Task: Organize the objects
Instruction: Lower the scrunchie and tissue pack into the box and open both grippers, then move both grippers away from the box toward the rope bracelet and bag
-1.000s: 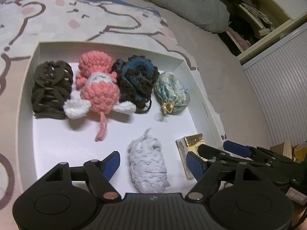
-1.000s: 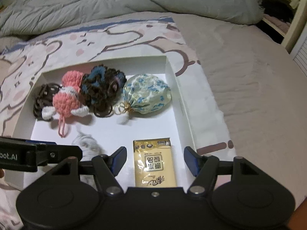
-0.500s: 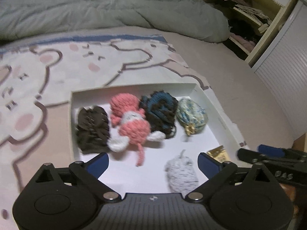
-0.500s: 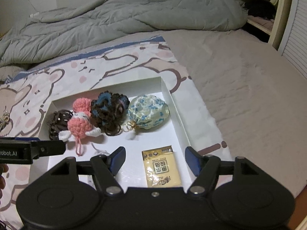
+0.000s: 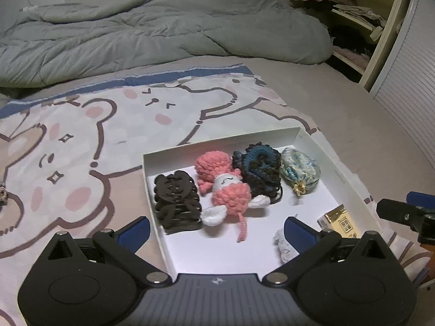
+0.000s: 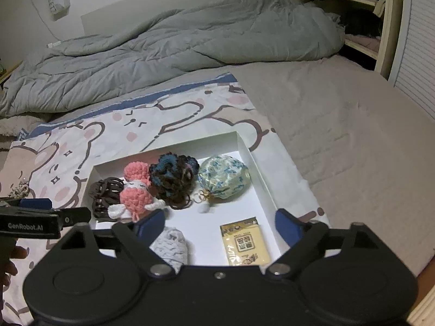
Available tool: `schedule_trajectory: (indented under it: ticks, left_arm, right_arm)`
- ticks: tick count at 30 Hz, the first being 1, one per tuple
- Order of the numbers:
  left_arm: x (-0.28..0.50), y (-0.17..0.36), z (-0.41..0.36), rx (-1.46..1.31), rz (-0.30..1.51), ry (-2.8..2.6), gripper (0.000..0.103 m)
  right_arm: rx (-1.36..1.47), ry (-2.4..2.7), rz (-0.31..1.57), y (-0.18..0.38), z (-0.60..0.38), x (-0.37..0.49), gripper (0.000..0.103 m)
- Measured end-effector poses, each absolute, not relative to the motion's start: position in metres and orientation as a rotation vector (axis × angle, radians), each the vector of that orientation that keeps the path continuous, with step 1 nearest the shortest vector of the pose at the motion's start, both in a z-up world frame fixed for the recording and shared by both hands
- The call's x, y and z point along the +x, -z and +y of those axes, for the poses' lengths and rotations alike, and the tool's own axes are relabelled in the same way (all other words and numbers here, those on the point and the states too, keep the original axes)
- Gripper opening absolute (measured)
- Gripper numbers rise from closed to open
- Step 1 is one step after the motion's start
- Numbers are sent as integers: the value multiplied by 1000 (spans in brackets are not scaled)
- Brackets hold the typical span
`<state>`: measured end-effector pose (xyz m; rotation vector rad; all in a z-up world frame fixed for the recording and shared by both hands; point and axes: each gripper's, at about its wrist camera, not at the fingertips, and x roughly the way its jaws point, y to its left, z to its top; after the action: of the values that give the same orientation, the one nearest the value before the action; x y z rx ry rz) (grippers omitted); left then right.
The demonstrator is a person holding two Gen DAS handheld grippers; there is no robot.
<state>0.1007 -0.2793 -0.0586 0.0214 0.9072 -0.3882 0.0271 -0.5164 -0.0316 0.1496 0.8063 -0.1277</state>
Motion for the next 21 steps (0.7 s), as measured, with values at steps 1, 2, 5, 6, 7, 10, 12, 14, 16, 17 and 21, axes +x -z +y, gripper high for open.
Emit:
schedule_trajectory:
  ticks: [1,2,5,6,7,10,12,14,16,17,21]
  left_arm:
    - [100,57,-278,23,905,386,103]
    - [100,56,-275,22,901,383,103]
    - [100,52,-268,14,894,375,103]
    - [100,51,-266,11,892,373,103]
    - [100,50,-263,8,890,371,103]
    - [101,48,-255,2,884,363,103]
    - [102,48,-249,0,885,357,103]
    - [104,48,-242,-1,887,347,103]
    - [106,47,-234,-3,883,336,103]
    - [106,47,-229,-5,881,331,103]
    - [109,44,-208,-18,870,303,103]
  right_arm:
    - [147,124,806,31,-514,27,95]
    - [142,124,808,31,-512,27,96]
    - [113,137,807,30,-505,29,101]
    - [106,137,806,30,-503,29,101]
    - [105,135,806,29,-501,30,103]
    - [101,141,804,29,-495,32,103]
    - [98,145,803,28,-491,35,103]
    - [100,136,803,28,-486,39,103]
    - [101,134,802,28,-481,44,103]
    - [99,132,803,28,-477,46,103]
    - [94,111,809,30,-463,58,103]
